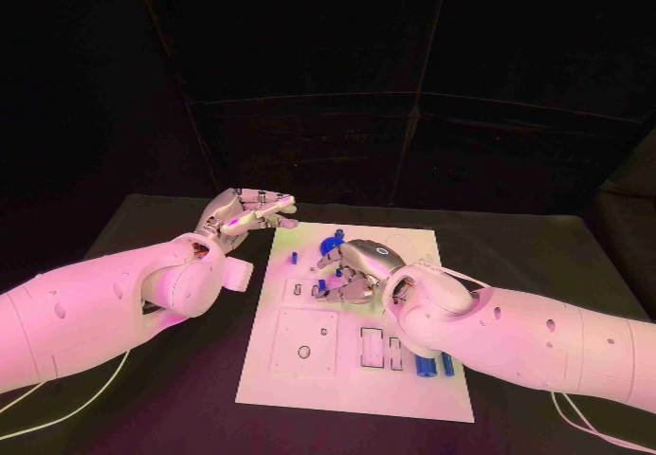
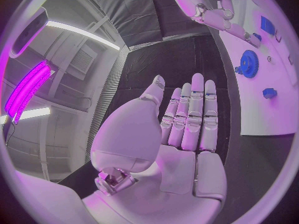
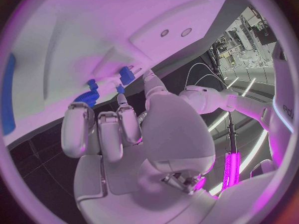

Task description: Assemble the parts on the task board

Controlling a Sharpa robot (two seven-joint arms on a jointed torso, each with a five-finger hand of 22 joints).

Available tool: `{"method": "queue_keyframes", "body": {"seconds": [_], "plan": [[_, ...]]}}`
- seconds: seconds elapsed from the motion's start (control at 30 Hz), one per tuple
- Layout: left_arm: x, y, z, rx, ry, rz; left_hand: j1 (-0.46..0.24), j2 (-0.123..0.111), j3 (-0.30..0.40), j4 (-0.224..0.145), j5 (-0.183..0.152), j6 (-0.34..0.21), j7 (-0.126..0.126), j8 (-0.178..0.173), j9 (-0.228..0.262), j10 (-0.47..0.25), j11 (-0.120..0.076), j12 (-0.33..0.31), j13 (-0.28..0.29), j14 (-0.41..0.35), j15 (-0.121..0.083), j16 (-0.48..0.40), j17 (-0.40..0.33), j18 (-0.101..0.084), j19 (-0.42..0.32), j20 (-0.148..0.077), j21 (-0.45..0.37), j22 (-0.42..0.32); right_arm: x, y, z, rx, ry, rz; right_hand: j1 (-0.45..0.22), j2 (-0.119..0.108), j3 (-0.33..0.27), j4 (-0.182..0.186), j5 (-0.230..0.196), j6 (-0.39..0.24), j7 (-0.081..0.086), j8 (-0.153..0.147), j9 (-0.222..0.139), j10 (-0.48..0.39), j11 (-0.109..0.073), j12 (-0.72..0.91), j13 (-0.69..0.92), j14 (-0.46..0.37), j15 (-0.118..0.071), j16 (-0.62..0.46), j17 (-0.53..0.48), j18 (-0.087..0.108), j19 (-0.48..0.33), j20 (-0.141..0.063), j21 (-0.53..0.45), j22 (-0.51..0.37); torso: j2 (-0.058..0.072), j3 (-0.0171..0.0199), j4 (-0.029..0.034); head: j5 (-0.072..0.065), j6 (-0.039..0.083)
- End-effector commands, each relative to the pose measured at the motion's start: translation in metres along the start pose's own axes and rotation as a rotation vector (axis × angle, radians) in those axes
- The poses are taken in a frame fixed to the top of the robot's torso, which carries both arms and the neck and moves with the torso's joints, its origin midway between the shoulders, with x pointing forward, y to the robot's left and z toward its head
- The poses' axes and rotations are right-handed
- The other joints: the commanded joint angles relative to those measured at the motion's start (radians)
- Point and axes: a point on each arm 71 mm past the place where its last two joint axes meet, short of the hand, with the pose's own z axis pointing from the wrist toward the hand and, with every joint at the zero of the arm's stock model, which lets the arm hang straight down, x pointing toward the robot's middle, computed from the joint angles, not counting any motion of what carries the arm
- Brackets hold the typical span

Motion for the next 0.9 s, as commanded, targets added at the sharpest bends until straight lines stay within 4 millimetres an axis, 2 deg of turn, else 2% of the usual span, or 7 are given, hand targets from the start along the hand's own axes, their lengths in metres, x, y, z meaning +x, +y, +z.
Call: {"method": "queue_keyframes", "body": {"seconds": [0.03, 0.23, 0.37, 0.6, 0.7, 0.8, 0.9], "plan": [[0.0, 0.001, 0.001, -0.018, 0.023, 0.054, -0.013, -0.001, -0.012, -0.001, 0.002, 0.029, -0.017, 0.007, 0.004, 0.051, -0.022, 0.021, 0.009, 0.089, -0.028, 0.056, 0.034, 0.01, 0.066, -0.026, 0.034, 0.016, -0.012, 0.009, -0.007, -0.132, -0.108, 0.064, 0.01, -0.005, -0.009, 0.017, 0.006, -0.009, 0.001, 0.007, 0.002, 0.002, 0.009, -0.002, 0.071, 0.079, 0.01, -0.003, 0.134, -0.009, -0.002, 0.01, -0.003, 0.001, -0.003, -0.0003, -0.0006, 0.002, 0.001], [0.0, 0.006, 0.001, -0.089, 0.062, 0.14, -0.036, 0.002, -0.032, 0.014, 0.004, 0.081, -0.062, 0.023, 0.012, 0.153, -0.075, 0.05, 0.036, 0.275, -0.094, 0.251, 0.172, 0.008, 0.259, -0.1, 0.146, 0.069, -0.032, 0.006, -0.026, -0.207, -0.146, 0.108, 0.029, 0.006, -0.012, 0.029, 0.015, -0.012, 0.002, 0.01, 0.003, 0.001, 0.01, -0.002, 0.071, 0.08, 0.011, -0.002, 0.137, -0.009, -0.001, 0.011, -0.002, 0.004, -0.004, 0.0025, -0.0009, 0.005, 0.009], [0.004, 0.016, -0.002, -0.246, 0.143, 0.264, -0.061, 0.004, -0.052, 0.038, 0.014, 0.106, -0.087, 0.031, 0.022, 0.223, -0.107, 0.095, 0.083, 0.299, -0.122, 0.753, 0.662, 0.004, 0.36, -0.137, 0.237, 0.121, -0.051, -0.002, -0.037, -0.202, -0.149, 0.157, 0.047, 0.021, -0.011, 0.031, 0.035, 0.002, -0.002, 0.02, 0.007, -0.003, 0.007, -0.007, 0.066, 0.078, 0.01, -0.004, 0.132, -0.008, -0.004, 0.011, -0.004, -0.001, -0.013, 0.0064, -0.0009, 0.008, 0.004], [0.015, 0.022, 0.0, -0.536, 0.32, 0.599, -0.153, 0.028, -0.097, 0.133, 0.008, 0.134, -0.113, 0.081, 0.065, 0.281, -0.131, 0.25, 0.214, 0.317, -0.145, 1.103, 1.05, 0.003, 0.4, -0.163, 0.341, 0.191, -0.098, -0.041, -0.048, -0.031, -0.169, 0.299, 0.06, 0.044, -0.01, 0.028, 0.055, 0.022, -0.008, 0.032, 0.01, -0.008, 0.001, -0.014, 0.059, 0.075, 0.005, -0.01, 0.119, -0.005, -0.012, 0.007, -0.012, -0.017, -0.033, 0.0135, -0.0035, 0.015, -0.003], [0.021, 0.019, 0.005, -0.61, 0.34, 0.708, -0.174, 0.032, -0.153, 0.21, 0.001, 0.11, -0.125, 0.159, 0.126, 0.227, -0.143, 0.582, 0.527, 0.32, -0.158, 1.231, 1.204, -0.017, 0.402, -0.183, 0.524, 0.376, -0.113, -0.057, -0.052, 0.031, -0.188, 0.327, 0.061, 0.046, -0.011, 0.027, 0.057, 0.025, -0.009, 0.034, 0.01, -0.007, 0.0, -0.013, 0.06, 0.075, 0.004, -0.01, 0.118, -0.005, -0.012, 0.006, -0.012, -0.017, -0.041, 0.0159, -0.0031, 0.015, -0.008], [0.026, 0.015, 0.013, -0.653, 0.355, 0.817, -0.164, 0.038, -0.193, 0.251, 0.006, 0.061, -0.137, 0.247, 0.199, 0.178, -0.157, 0.813, 0.748, 0.327, -0.162, 1.273, 1.261, -0.058, 0.486, -0.195, 0.807, 0.733, -0.124, -0.07, -0.054, 0.077, -0.203, 0.339, 0.061, 0.048, -0.012, 0.027, 0.058, 0.028, -0.01, 0.036, 0.011, -0.007, -0.001, -0.014, 0.059, 0.075, 0.003, -0.01, 0.118, -0.005, -0.012, 0.005, -0.012, -0.017, -0.047, 0.0195, -0.004, 0.021, -0.013], [0.034, 0.012, 0.021, -0.667, 0.381, 0.919, -0.169, 0.056, -0.22, 0.261, -0.002, 0.016, -0.138, 0.325, 0.267, 0.143, -0.157, 0.884, 0.812, 0.33, -0.168, 1.285, 1.279, -0.073, 0.495, -0.19, 0.874, 0.825, -0.129, -0.078, -0.055, 0.106, -0.207, 0.343, 0.06, 0.048, -0.013, 0.027, 0.059, 0.029, -0.011, 0.037, 0.011, -0.008, -0.001, -0.014, 0.059, 0.074, 0.003, -0.011, 0.116, -0.005, -0.012, 0.005, -0.012, -0.018, -0.053, 0.024, -0.0031, 0.021, -0.019]]}}
